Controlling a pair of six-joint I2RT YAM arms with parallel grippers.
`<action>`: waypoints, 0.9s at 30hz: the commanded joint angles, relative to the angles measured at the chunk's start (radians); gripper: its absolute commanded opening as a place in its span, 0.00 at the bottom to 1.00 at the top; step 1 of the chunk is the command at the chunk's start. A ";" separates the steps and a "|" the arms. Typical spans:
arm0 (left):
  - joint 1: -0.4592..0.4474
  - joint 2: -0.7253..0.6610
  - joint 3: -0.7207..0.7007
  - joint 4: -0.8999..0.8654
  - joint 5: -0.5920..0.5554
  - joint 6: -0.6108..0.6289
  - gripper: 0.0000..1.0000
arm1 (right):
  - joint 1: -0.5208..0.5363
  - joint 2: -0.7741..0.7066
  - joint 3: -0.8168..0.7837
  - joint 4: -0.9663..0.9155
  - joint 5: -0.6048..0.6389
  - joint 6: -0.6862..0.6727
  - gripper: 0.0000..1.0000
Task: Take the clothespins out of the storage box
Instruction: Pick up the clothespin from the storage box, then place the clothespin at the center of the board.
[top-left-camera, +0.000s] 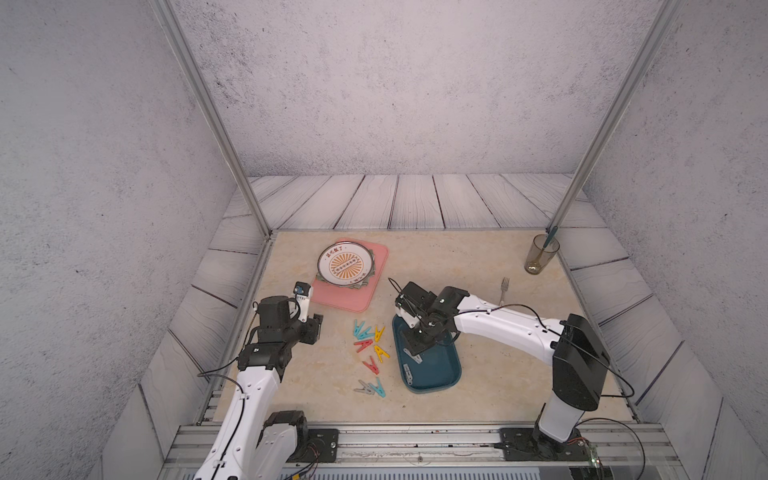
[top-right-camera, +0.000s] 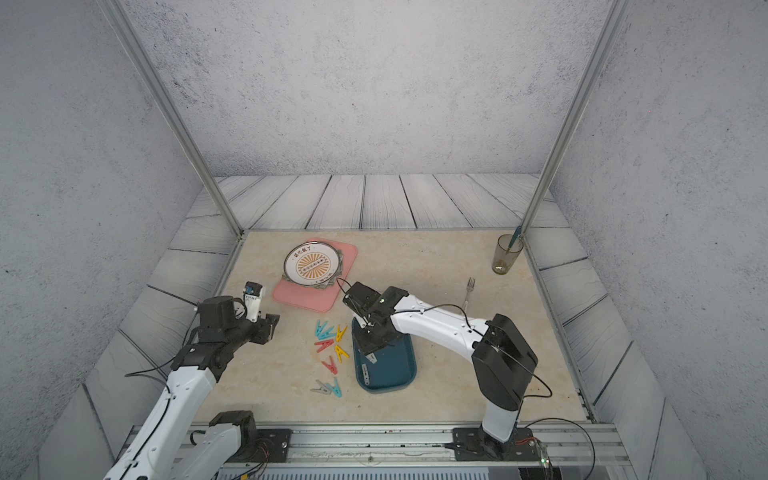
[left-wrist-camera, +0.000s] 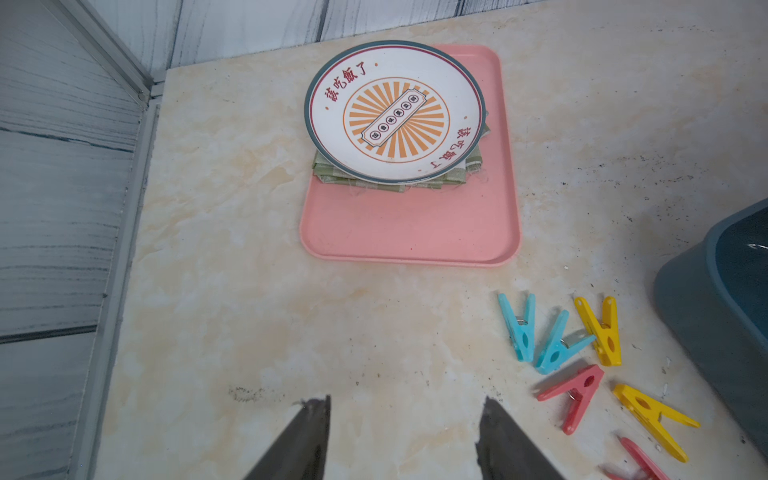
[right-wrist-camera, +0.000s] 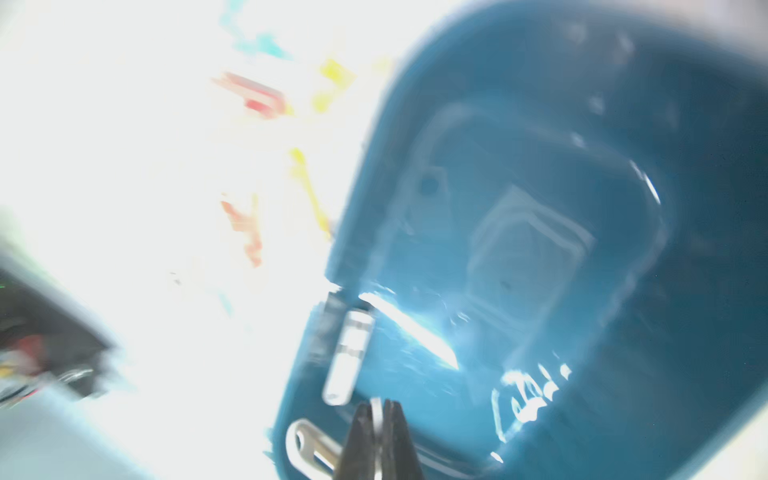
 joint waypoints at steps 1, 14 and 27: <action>0.008 0.002 -0.003 0.044 -0.023 -0.001 0.62 | 0.040 0.086 0.117 -0.008 -0.102 -0.111 0.00; 0.008 0.035 -0.010 0.062 -0.095 -0.003 0.65 | 0.127 0.386 0.316 -0.054 -0.127 -0.233 0.03; 0.010 0.005 -0.019 0.056 -0.140 0.010 0.67 | 0.138 0.562 0.473 -0.134 -0.134 -0.310 0.12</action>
